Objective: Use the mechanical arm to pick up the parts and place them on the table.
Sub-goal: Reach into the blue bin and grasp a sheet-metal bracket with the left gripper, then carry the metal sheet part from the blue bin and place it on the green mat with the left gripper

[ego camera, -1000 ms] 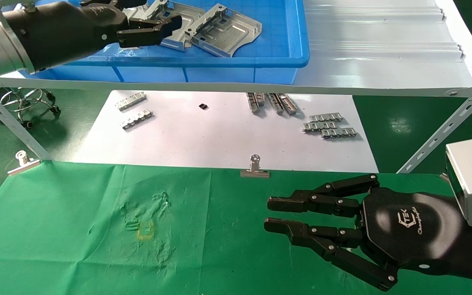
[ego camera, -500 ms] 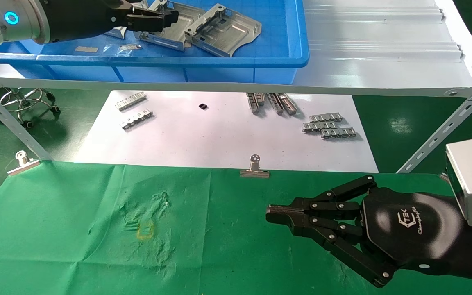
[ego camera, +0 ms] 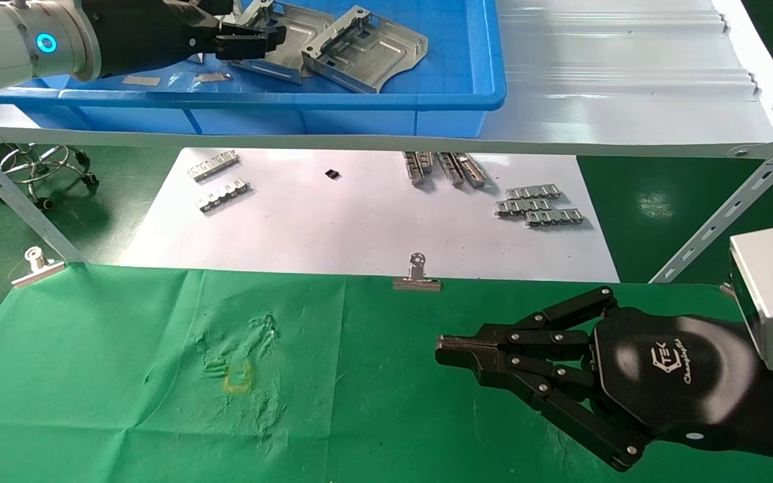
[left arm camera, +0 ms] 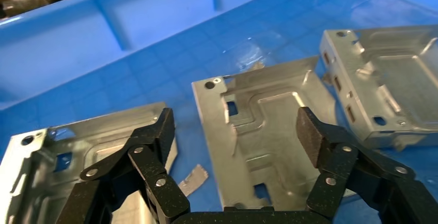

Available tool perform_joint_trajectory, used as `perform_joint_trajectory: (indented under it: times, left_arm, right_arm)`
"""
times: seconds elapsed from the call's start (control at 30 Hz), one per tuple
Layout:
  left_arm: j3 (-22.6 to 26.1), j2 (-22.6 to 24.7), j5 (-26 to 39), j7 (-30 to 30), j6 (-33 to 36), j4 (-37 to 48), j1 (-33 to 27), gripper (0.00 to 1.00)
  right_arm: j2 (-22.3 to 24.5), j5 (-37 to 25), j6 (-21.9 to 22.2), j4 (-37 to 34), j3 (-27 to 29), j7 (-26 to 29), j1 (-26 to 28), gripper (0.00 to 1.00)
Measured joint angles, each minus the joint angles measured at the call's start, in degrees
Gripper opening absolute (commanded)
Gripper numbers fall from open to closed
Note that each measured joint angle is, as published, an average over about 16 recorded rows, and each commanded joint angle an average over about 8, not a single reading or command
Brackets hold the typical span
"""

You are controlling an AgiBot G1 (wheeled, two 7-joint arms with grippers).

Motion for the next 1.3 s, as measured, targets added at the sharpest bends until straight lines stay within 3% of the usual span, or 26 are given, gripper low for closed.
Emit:
perform_joint_trajectory:
  times: [0.87, 1.3]
  left_arm:
    - [-0.3, 0.8, -0.3, 4.3, -2.5, 4.0, -1.1, 0.0]
    - [-2.8, -2.2, -3.8, 8.3, 0.8, 1.5, -2.6, 0.0]
  right_arm:
    - [0.0, 0.0, 0.0, 0.0, 0.0, 0.0, 0.0, 0.0]
    - [0.0, 0.0, 0.0, 0.0, 0.0, 0.0, 0.0, 0.0]
